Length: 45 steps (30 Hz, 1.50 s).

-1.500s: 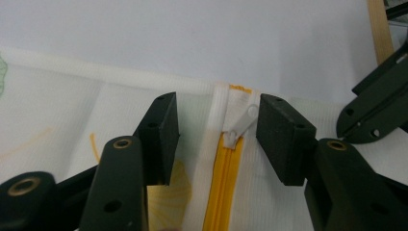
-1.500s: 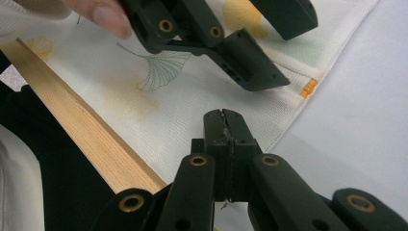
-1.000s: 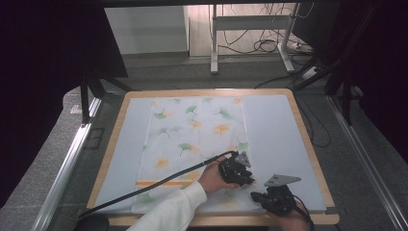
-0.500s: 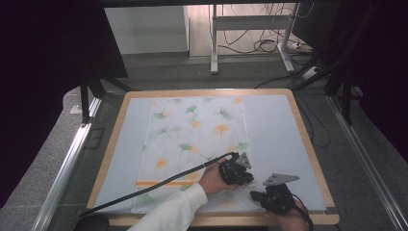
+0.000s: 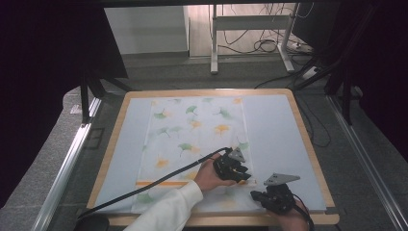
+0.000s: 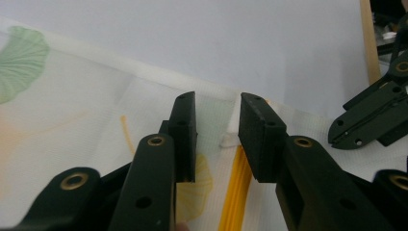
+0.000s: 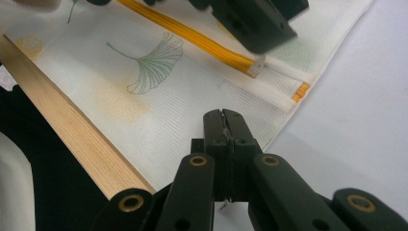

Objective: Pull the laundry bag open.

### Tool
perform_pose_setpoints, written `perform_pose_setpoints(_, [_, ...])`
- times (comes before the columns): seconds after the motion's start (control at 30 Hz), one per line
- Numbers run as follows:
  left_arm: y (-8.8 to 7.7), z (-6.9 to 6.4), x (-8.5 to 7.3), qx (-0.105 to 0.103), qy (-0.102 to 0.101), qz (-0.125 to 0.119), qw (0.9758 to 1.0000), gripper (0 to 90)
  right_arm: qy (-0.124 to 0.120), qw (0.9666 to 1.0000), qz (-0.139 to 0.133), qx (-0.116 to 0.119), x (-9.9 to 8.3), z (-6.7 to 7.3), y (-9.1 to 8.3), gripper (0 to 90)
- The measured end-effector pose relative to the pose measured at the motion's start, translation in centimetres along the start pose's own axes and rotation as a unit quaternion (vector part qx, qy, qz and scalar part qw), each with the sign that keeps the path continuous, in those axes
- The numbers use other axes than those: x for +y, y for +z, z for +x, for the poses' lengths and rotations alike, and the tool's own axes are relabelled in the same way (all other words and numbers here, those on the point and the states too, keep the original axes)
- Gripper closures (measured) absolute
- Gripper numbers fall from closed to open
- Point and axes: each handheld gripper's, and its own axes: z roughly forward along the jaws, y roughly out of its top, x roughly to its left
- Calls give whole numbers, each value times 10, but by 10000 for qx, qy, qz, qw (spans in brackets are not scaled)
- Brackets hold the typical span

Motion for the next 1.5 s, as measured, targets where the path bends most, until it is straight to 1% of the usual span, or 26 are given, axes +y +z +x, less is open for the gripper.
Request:
perform_pose_setpoints(0.1, [-5, 3, 0, -46, -42, -24, 10000, 673, 3, 10000, -3, -1, 0, 0, 0, 885])
perform_pose_setpoints(0.2, [-5, 3, -1, -81, -16, 8, 10000, 661, 5, 10000, -2, -6, 0, 0, 0, 885])
perform_pose_setpoints(0.3, [-1, 2, -3, -118, -16, 73, 9999, 654, -1, 10000, 13, -1, 0, -1, 0, 885])
perform_pose_setpoints(0.33, [1, 2, -4, -136, -54, 65, 9999, 652, 1, 10000, 13, -1, 0, -1, 0, 886])
perform_pose_setpoints(0.43, [6, 3, -6, -259, -111, 92, 9996, 644, 8, 10000, 8, -3, 0, -1, 0, 885])
perform_pose_setpoints(0.47, [8, 3, -6, -275, -80, 105, 9995, 644, 7, 10000, 9, -5, 0, -1, 0, 885])
perform_pose_setpoints(0.53, [9, 2, -6, -291, -76, 76, 9995, 665, 4, 10000, 21, 1, 0, -1, 0, 885])
perform_pose_setpoints(0.6, [10, 2, -5, -313, -69, 109, 9994, 697, 9, 10000, 8, -1, 0, -1, 0, 885])
perform_pose_setpoints(0.77, [12, -1, -5, -334, 83, 165, 9993, 819, -6, 10000, 21, -4, 0, -1, 0, 885])
perform_pose_setpoints(0.8, [12, -2, -5, -334, 94, 166, 9993, 824, -7, 10000, 22, -5, 0, -1, 0, 885])
perform_pose_setpoints(0.83, [12, -1, -4, -329, 105, 183, 9992, 822, -5, 10000, 30, -4, 0, -1, 0, 885])
perform_pose_setpoints(0.9, [12, -1, -4, -333, 39, 183, 9993, 797, 1, 10000, 13, -8, 0, -2, 0, 885])
perform_pose_setpoints(1.03, [10, 1, -3, -394, -17, 201, 9990, 763, 7, 10000, 8, -9, 0, -2, 0, 885])
perform_pose_setpoints(1.17, [10, 3, -2, -555, -144, 137, 9983, 713, 13, 10000, 0, -13, 0, -2, 0, 885])
perform_pose_setpoints(1.23, [11, 3, -2, -589, -166, 194, 9979, 700, 16, 10000, 4, -20, 0, -2, 0, 885])
perform_pose_setpoints(1.4, [13, 4, -3, -644, -255, 163, 9975, 695, 7, 10000, 51, -38, 0, -2, 0, 884])
perform_pose_setpoints(1.5, [15, 6, -2, -699, -349, 138, 9968, 693, 27, 10000, 57, -40, 0, -1, 0, 883])
